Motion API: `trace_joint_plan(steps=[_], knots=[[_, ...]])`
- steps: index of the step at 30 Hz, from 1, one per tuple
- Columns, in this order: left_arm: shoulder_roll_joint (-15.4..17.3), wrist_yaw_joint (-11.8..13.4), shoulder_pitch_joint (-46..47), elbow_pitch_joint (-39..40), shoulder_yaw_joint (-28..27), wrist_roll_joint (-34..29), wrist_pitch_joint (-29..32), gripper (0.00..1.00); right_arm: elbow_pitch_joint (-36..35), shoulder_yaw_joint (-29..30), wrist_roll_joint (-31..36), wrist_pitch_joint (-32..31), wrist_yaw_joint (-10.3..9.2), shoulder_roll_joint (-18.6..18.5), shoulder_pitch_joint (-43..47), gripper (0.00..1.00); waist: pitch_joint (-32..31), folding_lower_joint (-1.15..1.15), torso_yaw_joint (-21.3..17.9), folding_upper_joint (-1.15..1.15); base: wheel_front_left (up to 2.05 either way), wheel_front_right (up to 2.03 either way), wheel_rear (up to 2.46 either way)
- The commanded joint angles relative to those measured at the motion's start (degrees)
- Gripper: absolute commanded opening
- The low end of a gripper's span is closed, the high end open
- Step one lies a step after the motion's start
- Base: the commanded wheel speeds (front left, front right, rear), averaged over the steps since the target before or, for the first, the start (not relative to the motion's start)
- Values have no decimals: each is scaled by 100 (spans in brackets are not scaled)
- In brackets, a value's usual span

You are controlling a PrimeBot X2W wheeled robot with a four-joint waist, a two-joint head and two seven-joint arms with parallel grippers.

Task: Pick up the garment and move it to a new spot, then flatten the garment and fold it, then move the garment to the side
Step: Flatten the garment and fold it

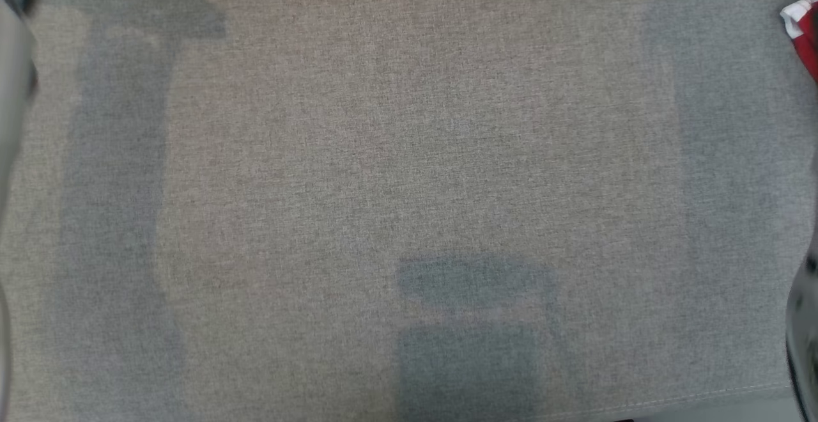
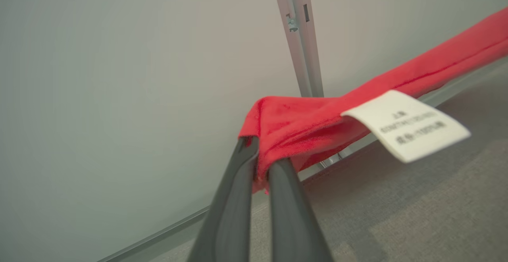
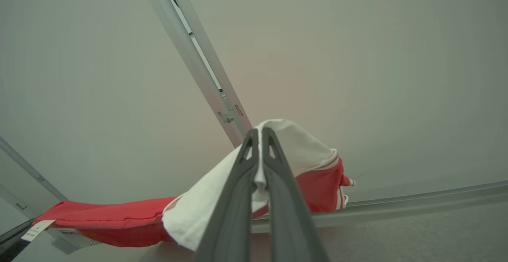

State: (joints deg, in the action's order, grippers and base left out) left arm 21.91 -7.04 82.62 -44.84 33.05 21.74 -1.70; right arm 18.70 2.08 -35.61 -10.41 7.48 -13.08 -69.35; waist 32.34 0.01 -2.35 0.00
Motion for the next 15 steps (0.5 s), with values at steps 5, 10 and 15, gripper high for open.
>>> trace_joint_plan(steps=[5,10,15], knots=[[252,-36,-1418,126,335,186,-645,0,-889,-193,-528,317,1,-198,2229,0,-263,-1,-55,0,0,0,0],[434,153,-3053,495,507,304,-981,0,-1531,-210,-704,476,2,-180,4207,0,-791,-1,-56,0,0,0,0],[384,642,-4845,966,654,544,-1055,0,-1962,-125,-829,541,1,-25,5941,0,-1364,-1,-13,0,0,0,0]])
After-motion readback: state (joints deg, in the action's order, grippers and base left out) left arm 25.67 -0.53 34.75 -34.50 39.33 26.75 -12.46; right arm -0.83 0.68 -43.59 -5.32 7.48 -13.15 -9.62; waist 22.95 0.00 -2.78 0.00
